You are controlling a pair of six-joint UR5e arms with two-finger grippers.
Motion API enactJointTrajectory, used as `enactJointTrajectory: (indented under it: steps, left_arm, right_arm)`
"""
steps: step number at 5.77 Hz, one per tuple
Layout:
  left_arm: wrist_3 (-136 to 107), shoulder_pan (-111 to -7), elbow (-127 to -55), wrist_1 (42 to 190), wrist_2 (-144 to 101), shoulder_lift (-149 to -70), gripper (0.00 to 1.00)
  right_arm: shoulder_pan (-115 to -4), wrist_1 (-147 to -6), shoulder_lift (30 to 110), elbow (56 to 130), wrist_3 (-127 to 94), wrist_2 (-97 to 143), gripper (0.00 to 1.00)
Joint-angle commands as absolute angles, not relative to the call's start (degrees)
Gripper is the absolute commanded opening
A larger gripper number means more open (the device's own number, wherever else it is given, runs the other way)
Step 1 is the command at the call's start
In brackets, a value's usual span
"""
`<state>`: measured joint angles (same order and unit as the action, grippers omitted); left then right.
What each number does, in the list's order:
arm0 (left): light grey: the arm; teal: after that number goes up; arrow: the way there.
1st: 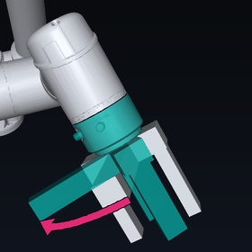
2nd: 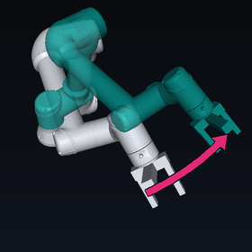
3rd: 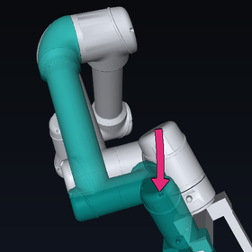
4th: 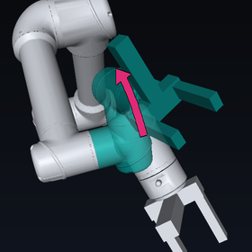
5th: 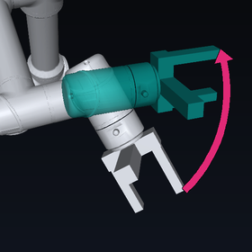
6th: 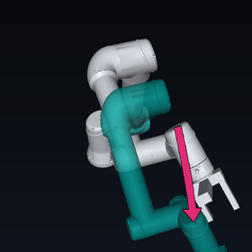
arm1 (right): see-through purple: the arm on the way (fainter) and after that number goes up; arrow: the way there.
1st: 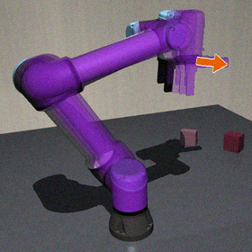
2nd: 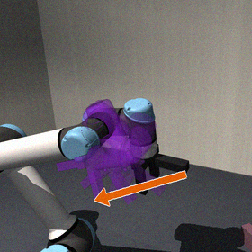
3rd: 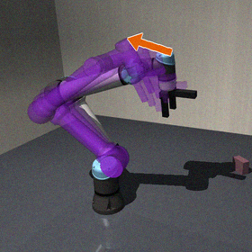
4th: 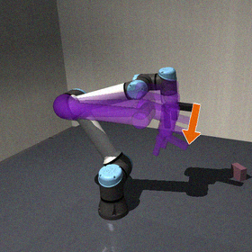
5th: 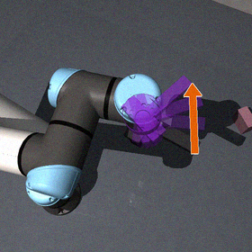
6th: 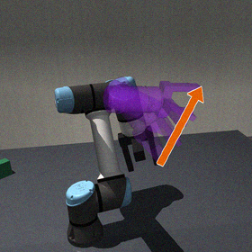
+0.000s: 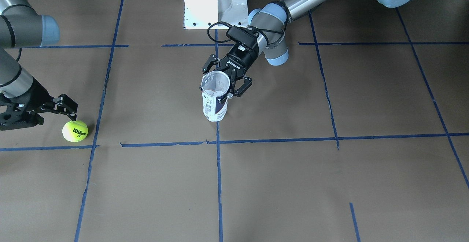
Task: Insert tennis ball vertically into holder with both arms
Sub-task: 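Hold the cup upright with the left gripper while the right gripper grasps a tennis ball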
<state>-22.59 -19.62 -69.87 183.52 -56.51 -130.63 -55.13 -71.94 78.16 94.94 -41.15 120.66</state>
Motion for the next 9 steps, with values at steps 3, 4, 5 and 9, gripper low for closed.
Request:
enactJointTrajectory:
  steps: [3, 4, 5, 9]
  left_arm:
    - [-22.6, -19.6, -70.0, 183.4, -56.5, -130.7, 0.67]
    - [-22.6, -19.6, -70.0, 183.4, -56.5, -130.6, 0.67]
    - [-22.6, -19.6, -70.0, 183.4, -56.5, -130.6, 0.67]
    - [-22.4, -19.2, -69.9, 183.4, -56.5, -130.5, 0.68]
  right_arm:
    - [-51.5, -69.4, 74.0, 87.4, -41.1, 118.2, 1.00]
    - [-51.2, -69.4, 74.0, 86.9, -41.1, 117.6, 1.00]
    - [-51.1, -69.4, 74.0, 86.6, -41.1, 117.5, 0.97]
    - [-51.0, -70.3, 71.9, 100.0, -54.1, 118.5, 0.00]
